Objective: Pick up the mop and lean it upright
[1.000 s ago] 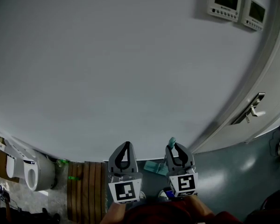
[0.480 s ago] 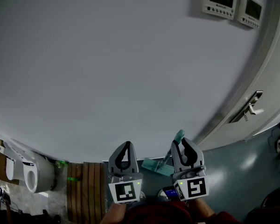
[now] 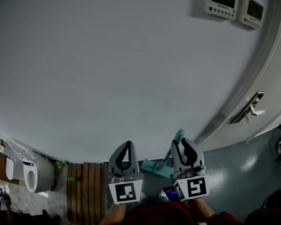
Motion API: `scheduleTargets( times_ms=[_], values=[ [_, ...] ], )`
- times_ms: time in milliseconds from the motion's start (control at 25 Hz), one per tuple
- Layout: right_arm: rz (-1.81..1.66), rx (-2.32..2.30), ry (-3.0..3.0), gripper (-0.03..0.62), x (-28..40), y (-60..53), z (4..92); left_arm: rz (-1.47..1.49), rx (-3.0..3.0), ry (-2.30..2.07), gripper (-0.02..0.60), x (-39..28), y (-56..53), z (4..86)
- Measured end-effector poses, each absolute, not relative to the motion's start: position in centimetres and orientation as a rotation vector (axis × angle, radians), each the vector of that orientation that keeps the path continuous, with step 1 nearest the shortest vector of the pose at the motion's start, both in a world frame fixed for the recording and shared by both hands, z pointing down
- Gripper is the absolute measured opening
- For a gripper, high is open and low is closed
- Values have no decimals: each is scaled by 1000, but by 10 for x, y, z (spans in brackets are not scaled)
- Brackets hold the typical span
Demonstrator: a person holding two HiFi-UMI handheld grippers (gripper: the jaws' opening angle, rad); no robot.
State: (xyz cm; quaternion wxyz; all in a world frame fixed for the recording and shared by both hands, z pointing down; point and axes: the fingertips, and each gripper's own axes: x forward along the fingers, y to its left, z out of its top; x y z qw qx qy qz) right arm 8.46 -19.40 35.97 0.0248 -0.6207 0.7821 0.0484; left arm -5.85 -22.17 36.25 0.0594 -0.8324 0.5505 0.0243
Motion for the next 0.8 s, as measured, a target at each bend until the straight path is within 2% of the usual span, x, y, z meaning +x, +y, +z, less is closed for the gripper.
scheduleTargets(
  times_ms=[800],
  values=[
    [156,-1939,2403,107,94,-193,358,98,-2513,1689,14,-56,-223,362]
  ],
)
